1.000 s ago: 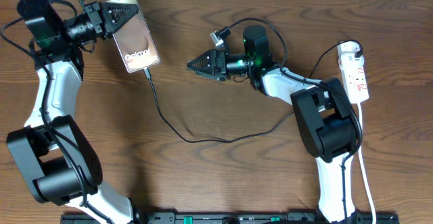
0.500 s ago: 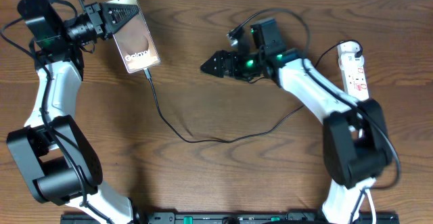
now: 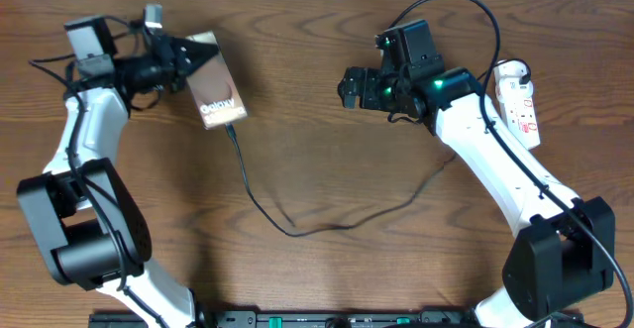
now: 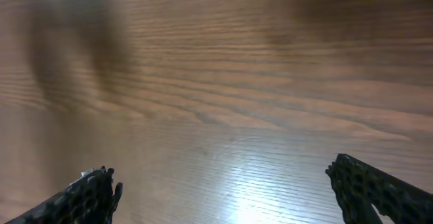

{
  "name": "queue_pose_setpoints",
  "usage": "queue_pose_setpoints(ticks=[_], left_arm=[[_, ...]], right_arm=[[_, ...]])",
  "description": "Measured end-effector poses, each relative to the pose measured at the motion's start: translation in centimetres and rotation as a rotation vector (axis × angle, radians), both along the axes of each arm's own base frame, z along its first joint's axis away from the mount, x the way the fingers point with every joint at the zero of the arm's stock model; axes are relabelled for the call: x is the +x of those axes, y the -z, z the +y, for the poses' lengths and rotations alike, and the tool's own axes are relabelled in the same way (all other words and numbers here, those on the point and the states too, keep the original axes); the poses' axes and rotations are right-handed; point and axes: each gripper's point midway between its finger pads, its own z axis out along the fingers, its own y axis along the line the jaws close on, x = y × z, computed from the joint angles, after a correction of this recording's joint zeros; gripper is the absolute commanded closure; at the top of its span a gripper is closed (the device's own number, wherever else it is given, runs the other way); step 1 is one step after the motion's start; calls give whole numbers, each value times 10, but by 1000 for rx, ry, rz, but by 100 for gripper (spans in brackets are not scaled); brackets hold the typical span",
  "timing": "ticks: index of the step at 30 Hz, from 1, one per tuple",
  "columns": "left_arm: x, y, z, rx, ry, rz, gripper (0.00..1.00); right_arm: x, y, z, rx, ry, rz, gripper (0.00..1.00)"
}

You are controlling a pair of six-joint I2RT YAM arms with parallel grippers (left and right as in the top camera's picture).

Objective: Plug charger to phone and switch on socket
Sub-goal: 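Lower the phone with the left gripper onto the table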

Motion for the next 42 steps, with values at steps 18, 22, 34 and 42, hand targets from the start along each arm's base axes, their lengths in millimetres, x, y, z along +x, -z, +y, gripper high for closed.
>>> queue_pose_setpoints(ticks=[18, 22, 34, 42], left_arm=[[-18, 80, -40, 370, 19, 180, 93], [-21, 98, -52, 382, 52, 215, 93], [-28, 127, -61, 384, 86, 290, 93], [-35, 145, -78, 390, 138, 323, 93]], right_arm=[[1, 2, -5, -29, 18, -2, 1], [-1, 3, -6, -33, 19, 7, 1], [-3, 5, -7, -38, 19, 14, 1], [-2, 5, -7, -39, 20, 14, 1]])
